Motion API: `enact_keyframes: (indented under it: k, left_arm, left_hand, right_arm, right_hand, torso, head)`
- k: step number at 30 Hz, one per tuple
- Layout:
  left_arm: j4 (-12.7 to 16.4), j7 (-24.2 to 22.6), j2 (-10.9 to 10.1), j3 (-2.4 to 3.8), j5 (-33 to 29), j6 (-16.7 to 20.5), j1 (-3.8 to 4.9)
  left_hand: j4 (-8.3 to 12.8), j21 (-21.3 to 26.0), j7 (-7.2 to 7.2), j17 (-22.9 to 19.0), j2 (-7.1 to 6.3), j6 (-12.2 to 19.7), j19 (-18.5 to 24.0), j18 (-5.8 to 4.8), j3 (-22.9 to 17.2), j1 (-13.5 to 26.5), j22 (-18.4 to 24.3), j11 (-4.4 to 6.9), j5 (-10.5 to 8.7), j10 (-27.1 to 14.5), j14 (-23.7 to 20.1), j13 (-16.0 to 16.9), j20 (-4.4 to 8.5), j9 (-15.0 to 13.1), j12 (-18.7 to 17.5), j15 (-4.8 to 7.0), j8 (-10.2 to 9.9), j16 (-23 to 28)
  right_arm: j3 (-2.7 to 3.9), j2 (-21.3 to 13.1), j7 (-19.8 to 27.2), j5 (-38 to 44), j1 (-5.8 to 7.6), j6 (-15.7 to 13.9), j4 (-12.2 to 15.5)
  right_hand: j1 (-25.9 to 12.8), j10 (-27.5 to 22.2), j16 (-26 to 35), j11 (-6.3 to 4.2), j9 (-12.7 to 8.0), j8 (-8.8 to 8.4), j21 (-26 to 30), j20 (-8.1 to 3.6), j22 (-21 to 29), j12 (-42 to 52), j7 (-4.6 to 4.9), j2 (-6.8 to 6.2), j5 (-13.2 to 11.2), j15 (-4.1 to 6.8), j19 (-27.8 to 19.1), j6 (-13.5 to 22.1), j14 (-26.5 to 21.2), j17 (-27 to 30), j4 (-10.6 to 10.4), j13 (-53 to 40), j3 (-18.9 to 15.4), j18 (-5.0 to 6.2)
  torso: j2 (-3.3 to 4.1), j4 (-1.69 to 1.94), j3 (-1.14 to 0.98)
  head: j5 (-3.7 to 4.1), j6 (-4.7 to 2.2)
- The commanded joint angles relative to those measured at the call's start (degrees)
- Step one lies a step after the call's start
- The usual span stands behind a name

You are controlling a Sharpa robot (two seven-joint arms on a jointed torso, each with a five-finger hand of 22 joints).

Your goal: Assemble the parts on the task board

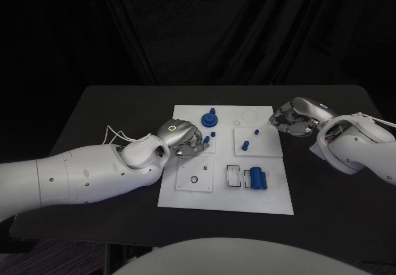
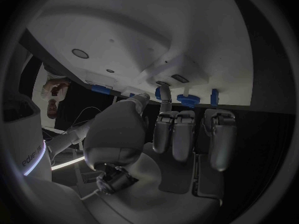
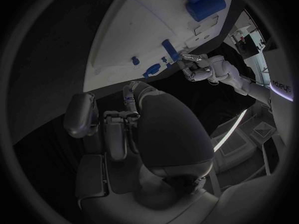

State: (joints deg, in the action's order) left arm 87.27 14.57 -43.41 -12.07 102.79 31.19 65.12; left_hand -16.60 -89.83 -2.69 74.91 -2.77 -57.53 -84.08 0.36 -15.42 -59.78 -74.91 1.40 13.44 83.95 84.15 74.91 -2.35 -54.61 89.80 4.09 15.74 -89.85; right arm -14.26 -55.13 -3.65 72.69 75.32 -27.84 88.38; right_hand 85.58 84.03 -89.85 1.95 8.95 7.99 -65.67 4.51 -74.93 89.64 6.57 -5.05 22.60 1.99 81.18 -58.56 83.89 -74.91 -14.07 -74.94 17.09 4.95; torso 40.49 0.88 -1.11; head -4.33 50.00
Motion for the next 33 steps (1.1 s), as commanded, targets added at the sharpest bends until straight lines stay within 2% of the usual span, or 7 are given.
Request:
enact_keyframes:
  k: [1,7,15,20,24,27,33]
  left_arm:
    - [0.39,1.71,-0.19,0.01,2.85,1.97,-0.15]
    - [2.06,4.31,-1.41,0.01,5.81,2.48,-0.15]
    - [7.06,5.45,-5.28,0.02,8.2,3.93,0.84]
    - [8.49,2.36,-6.13,0.02,7.7,3.4,4.66]
    - [8.01,-2.38,-5.9,0.02,6.13,1.6,8.22]
    - [5.84,-7.87,-4.65,0.02,4.47,-2.93,11.7]
    - [0.21,-11.5,-1.33,0.02,-2.92,-14.1,15.45]
  left_hand:
    - [0.03,-0.17,-0.15,15.09,-0.2,-0.27,-5.92,-0.36,0.5,0.32,-15.09,-0.3,-0.26,6.05,5.85,15.09,-0.46,-0.1,0.2,-0.37,-0.23,-0.15]
    - [-0.08,-0.17,-0.18,15.09,-0.81,-0.69,-5.92,-0.36,3.9,1.93,-15.09,-0.35,-4.56,6.05,5.85,15.09,-0.55,-0.22,0.2,-0.41,-1.0,-0.15]
    - [-0.12,-0.17,-0.09,15.09,-0.76,-1.02,-5.92,-0.36,4.34,2.12,-15.09,-0.3,-4.81,6.05,5.85,15.09,-0.54,-0.32,0.2,-0.4,-0.95,-0.15]
    - [-0.16,-0.17,0.05,15.09,0.12,-0.58,-5.92,-0.36,4.7,0.34,-15.09,-0.16,0.14,6.05,5.85,15.09,-0.4,-1.8,0.2,-0.3,-0.79,-0.15]
    - [-0.1,-0.17,-0.24,15.09,0.89,0.85,-5.92,-0.36,4.94,-0.8,-15.09,-0.38,1.17,6.05,5.85,15.09,-0.52,-2.76,0.2,-0.46,-1.07,-0.15]
    - [0.11,-0.17,-0.64,15.09,2.06,3.01,-5.92,-0.36,3.94,-4.71,-15.09,-0.79,5.46,6.05,5.85,15.09,-0.85,-3.7,0.2,-0.86,-1.79,-0.15]
    - [0.67,-0.17,-0.43,15.09,3.19,3.48,-5.92,-0.36,0.33,-11.2,-15.09,-0.66,-1.0,6.05,5.85,15.09,-1.48,-4.08,0.2,-0.98,-2.83,-0.15]
  right_arm:
    - [0.05,-0.18,-0.97,0.09,-0.17,0.28,0.2]
    - [0.05,-0.38,-0.96,0.09,-0.17,0.26,0.31]
    - [0.05,-0.27,-1.01,0.09,-0.17,0.13,0.17]
    - [0.05,-0.06,-0.96,0.09,-0.17,-0.03,0.03]
    - [0.05,0.22,-0.98,0.09,-0.17,-0.12,-0.18]
    - [0.05,0.48,-0.93,0.09,-0.16,-0.29,-0.38]
    - [0.05,1.07,-0.39,0.04,-0.16,-1.09,-0.67]
  right_hand:
    - [-0.01,5.22,0.18,-0.03,0.04,-0.36,0.05,-0.32,-8.37,-0.24,-0.06,0.46,0.25,-0.02,-0.2,-0.31,6.01,-14.81,0.05,-14.33,0.23,0.07]
    - [-0.03,5.19,0.18,-0.03,0.06,-0.34,0.08,-0.32,-8.37,-0.26,-0.07,0.45,0.24,-0.02,-0.21,-0.36,6.01,-14.8,0.05,-14.3,0.23,0.08]
    - [-0.06,5.16,0.21,-0.03,0.07,-0.32,0.14,-0.32,-8.35,-0.29,-0.08,0.42,0.23,-0.01,-0.23,-0.4,6.0,-14.78,0.05,-14.26,0.21,0.09]
    - [-0.06,5.16,0.21,-0.03,0.07,-0.32,0.14,-0.32,-8.35,-0.29,-0.08,0.42,0.23,-0.01,-0.23,-0.4,6.0,-14.78,0.05,-14.26,0.21,0.09]
    - [-0.1,5.1,0.28,-0.03,0.07,-0.32,0.17,-0.32,-8.35,-0.33,-0.08,0.35,0.22,-0.01,-0.24,-0.42,5.98,-14.72,0.06,-14.21,0.19,0.1]
    - [-0.1,5.1,0.28,-0.03,0.07,-0.32,0.17,-0.32,-8.35,-0.33,-0.08,0.35,0.22,-0.01,-0.24,-0.42,5.98,-14.72,0.06,-14.21,0.19,0.1]
    - [-0.09,5.11,0.26,-0.04,0.06,-0.36,0.14,-0.32,-8.36,-0.33,-0.08,0.32,0.24,-0.01,-0.22,-0.38,5.98,-14.73,0.1,-14.22,0.2,0.09]
  torso:
    - [0.02,0.09,-0.08]
    - [0.07,0.01,-0.04]
    - [0.11,-0.07,-0.01]
    - [0.04,-0.02,-0.04]
    - [-0.08,-0.03,-0.19]
    - [-0.23,-0.27,-0.4]
    - [-0.55,-0.48,-0.57]
  head:
    - [0.13,0.0]
    - [0.21,0.0]
    - [0.43,0.0]
    - [-0.01,0.0]
    - [-0.06,-0.13]
    - [0.0,-1.95]
    - [0.28,-4.86]
